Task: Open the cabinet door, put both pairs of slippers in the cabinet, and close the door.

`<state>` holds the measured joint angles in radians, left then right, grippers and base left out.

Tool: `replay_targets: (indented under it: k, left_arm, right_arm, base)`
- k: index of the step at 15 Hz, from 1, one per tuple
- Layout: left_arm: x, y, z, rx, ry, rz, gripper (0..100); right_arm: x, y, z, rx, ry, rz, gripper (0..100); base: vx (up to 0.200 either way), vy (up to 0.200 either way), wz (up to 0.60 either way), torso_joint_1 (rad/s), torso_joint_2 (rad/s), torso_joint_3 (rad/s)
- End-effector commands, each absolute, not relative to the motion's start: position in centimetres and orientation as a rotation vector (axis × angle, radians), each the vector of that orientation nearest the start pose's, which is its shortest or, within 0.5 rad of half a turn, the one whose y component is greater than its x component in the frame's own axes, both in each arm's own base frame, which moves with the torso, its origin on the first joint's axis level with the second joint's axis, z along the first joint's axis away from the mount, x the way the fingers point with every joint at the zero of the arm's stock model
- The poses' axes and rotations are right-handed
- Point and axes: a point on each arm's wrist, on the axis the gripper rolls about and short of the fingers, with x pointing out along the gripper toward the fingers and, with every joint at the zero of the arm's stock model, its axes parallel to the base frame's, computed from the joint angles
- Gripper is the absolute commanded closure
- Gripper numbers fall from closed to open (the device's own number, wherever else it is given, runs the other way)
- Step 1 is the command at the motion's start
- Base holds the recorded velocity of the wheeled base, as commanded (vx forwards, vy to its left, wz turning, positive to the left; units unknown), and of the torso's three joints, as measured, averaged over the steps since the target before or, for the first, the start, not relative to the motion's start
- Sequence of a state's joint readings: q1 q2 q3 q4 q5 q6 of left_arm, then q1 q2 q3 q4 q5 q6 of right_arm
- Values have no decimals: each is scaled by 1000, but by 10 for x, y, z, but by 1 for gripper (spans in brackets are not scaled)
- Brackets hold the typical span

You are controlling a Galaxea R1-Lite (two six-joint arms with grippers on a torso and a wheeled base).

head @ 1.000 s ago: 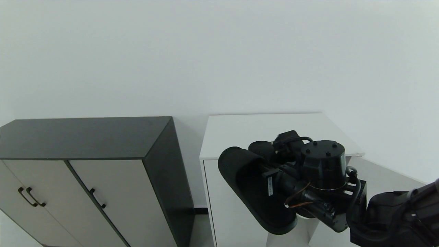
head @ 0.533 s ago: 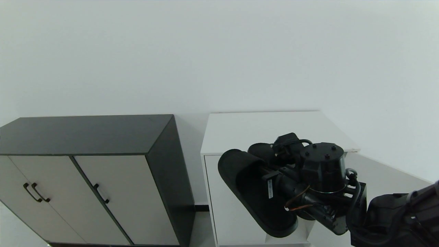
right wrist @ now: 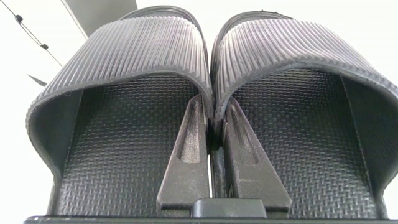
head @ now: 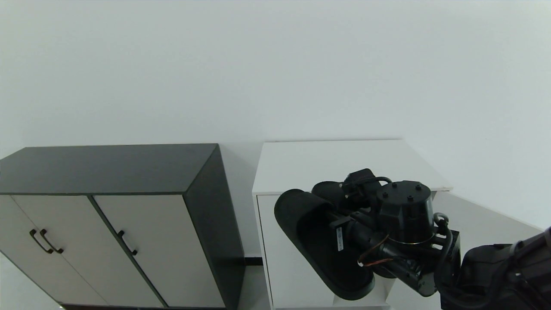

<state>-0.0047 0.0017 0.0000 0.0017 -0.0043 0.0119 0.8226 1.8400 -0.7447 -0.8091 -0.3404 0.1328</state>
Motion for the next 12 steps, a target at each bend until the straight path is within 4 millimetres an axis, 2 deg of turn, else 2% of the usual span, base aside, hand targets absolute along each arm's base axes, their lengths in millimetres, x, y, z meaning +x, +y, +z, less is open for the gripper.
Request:
replay_targets:
  k: [1, 12]
  left_arm:
    - [-23, 0, 75, 12, 5, -9, 100]
    - [-23, 0, 75, 12, 5, -9, 100]
  right_arm:
    - [226, 233, 139, -32, 275, 461, 100]
    - [223, 231, 137, -39, 262, 471, 100]
  base:
    - [0, -200, 0, 2, 7, 2]
    - [0, -200, 0, 4, 2, 4]
